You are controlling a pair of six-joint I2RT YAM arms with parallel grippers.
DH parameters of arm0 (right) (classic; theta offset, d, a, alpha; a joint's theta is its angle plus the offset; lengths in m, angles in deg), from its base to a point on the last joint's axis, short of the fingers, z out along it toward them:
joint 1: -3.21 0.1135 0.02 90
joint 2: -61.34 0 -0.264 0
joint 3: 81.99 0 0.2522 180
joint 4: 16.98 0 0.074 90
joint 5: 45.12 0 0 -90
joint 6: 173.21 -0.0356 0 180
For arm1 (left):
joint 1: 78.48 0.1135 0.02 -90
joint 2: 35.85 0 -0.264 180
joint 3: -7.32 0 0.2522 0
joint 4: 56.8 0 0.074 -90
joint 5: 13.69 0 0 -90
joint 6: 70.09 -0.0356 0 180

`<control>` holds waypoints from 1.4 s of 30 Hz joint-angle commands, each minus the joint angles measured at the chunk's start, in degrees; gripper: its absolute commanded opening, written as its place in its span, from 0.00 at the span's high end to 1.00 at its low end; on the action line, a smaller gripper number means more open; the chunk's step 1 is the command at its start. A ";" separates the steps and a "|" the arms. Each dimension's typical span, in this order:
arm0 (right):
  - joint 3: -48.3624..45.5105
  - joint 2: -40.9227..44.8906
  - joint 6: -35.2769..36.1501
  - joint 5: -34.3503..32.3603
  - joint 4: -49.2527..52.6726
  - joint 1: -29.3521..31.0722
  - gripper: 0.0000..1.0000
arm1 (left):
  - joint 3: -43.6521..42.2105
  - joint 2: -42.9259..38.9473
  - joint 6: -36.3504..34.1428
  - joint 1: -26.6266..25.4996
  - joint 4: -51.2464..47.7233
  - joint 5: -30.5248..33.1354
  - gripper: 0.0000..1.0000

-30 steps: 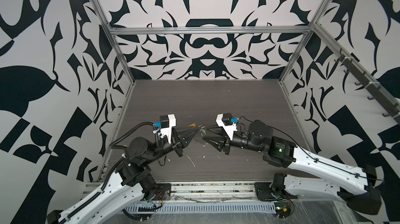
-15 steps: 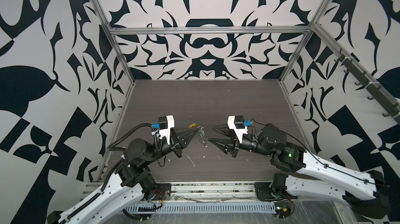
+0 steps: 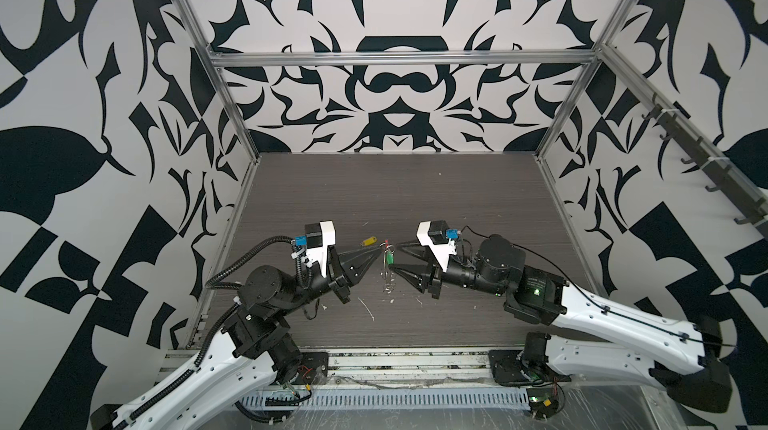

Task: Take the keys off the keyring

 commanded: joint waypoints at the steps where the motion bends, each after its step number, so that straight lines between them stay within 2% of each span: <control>1: 3.15 -0.02 -0.12 -1.36 -1.91 0.43 0.51 | -0.28 -0.01 0.84 -0.05 2.74 -0.81 1.00; 8: 4.49 -0.63 0.58 -1.56 -1.82 0.79 0.51 | -0.50 -0.05 1.17 -0.11 2.85 -0.46 1.00; 14: 4.67 -0.48 1.01 -2.81 -1.48 1.19 0.58 | -0.46 -0.10 1.12 -0.09 2.83 -0.06 1.00; 22: 5.11 -0.64 1.63 -3.81 0.10 1.84 0.76 | -0.85 -0.54 1.05 -0.06 2.86 1.02 1.00; 28: 5.93 -0.98 2.17 -3.50 1.41 2.35 1.00 | -0.93 -0.81 1.03 -0.10 2.83 1.32 1.00; 42: 9.99 -6.57 1.40 6.93 5.76 3.05 1.00 | -1.95 -1.22 0.86 -0.08 5.53 2.40 1.00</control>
